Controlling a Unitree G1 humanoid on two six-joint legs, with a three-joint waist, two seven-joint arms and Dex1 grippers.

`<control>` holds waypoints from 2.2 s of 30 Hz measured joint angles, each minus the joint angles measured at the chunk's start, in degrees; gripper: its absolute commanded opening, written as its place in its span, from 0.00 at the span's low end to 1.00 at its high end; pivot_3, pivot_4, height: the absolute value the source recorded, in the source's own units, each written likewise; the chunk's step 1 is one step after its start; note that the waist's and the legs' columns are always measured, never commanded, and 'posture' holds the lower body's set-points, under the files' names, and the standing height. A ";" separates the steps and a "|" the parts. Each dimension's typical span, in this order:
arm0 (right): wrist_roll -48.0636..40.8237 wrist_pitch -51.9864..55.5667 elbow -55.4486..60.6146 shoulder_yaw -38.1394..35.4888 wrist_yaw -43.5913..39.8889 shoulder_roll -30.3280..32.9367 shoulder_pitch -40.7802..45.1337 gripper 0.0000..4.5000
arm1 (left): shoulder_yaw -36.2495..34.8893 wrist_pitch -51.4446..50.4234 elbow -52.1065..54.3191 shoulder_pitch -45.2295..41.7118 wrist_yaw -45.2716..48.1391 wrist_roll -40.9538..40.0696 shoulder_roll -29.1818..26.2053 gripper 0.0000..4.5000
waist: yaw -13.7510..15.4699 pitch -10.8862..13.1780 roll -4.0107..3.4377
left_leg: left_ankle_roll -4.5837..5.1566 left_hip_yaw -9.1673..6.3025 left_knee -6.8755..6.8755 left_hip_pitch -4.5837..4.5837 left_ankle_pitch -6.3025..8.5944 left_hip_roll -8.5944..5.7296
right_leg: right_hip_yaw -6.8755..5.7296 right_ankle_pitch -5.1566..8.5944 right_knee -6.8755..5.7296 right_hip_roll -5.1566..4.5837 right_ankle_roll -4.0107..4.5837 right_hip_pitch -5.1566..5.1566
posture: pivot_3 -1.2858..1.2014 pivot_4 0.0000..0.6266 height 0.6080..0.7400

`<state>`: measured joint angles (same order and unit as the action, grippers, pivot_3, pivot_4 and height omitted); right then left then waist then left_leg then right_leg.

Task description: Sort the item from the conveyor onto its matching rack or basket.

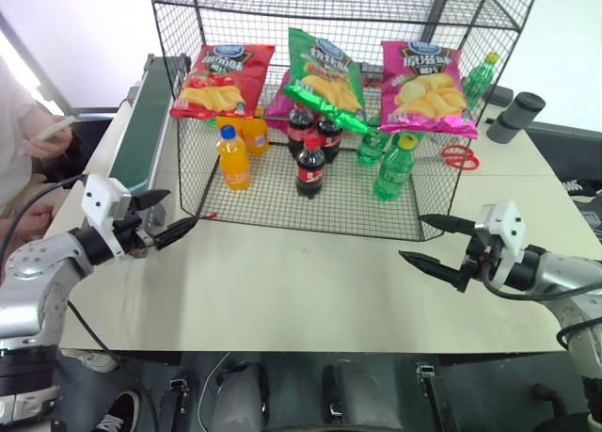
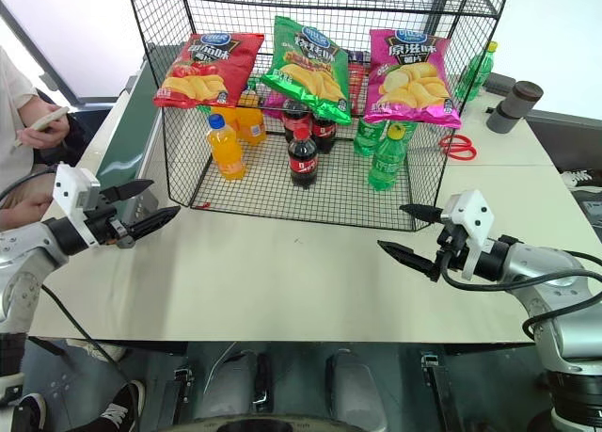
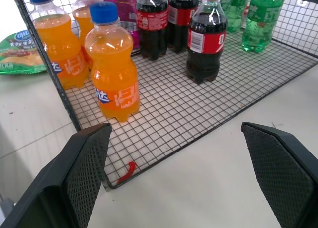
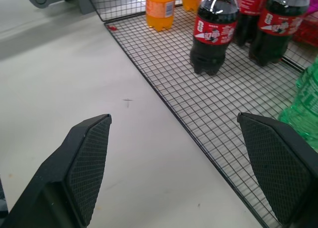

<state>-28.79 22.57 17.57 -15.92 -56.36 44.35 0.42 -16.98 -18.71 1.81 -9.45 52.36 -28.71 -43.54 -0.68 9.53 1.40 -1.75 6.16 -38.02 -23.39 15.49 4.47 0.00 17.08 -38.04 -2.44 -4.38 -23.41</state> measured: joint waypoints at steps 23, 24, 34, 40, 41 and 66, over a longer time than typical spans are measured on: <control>1.58 -2.40 -1.45 -0.15 2.57 0.00 0.59 0.94 | 0.97 11.69 -16.07 -7.39 6.20 3.23 2.69 1.00 | 0.02 -0.01 -0.01 | -0.01 0.08 -0.04 0.01 -0.01 -0.01 | -0.01 -0.01 -0.04 0.01 -0.02 0.01 | 0.52 0.24 1.00; 1.56 -2.29 -1.45 -0.24 2.76 0.00 0.59 0.94 | 0.98 11.76 -16.46 -7.64 6.33 3.25 2.69 1.00 | 0.02 -0.01 -0.01 | -0.01 0.09 -0.04 0.00 0.00 -0.01 | -0.01 -0.01 -0.04 0.01 -0.02 0.01 | 0.52 0.24 1.00; 1.70 -1.80 -2.29 -0.77 6.93 -0.17 2.51 0.94 | 2.01 13.31 -18.63 -9.67 6.98 4.50 3.25 1.00 | 0.00 -0.01 -0.01 | -0.01 0.16 -0.05 0.01 -0.01 0.00 | -0.02 -0.01 -0.06 0.02 -0.02 0.01 | 0.52 0.24 1.00; 1.67 -1.69 -2.32 -0.75 7.54 -0.24 2.40 0.94 | 2.82 13.37 -18.63 -9.97 6.61 4.59 3.58 1.00 | 0.03 -0.01 -0.01 | -0.01 0.16 -0.06 0.00 -0.01 -0.01 | -0.02 -0.01 -0.06 0.02 -0.02 0.01 | 0.52 0.24 1.00; 1.65 -1.64 -2.31 -0.75 7.64 -0.26 2.40 0.94 | 2.85 13.36 -18.62 -10.13 6.55 4.59 3.58 1.00 | 0.03 -0.01 -0.01 | -0.01 0.16 -0.06 0.00 -0.01 -0.01 | -0.02 -0.01 -0.06 0.02 -0.02 0.01 | 0.52 0.24 1.00; 3.20 -1.83 -3.32 0.42 8.73 -0.78 4.06 0.94 | 4.94 10.09 -12.80 -10.94 2.57 4.96 4.28 1.00 | 0.03 -0.01 -0.01 | -0.02 0.16 -0.08 0.00 -0.02 -0.01 | -0.01 -0.02 -0.07 0.04 -0.03 0.02 | 0.52 0.24 1.00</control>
<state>-25.59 20.74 14.24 -15.50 -47.63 43.57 4.48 -12.04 -8.62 -10.99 -20.39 54.94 -23.76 -39.26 -0.66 9.52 1.39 -1.78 6.32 -38.10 -23.39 15.47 4.46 -0.01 17.06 -38.11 -2.40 -4.41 -23.38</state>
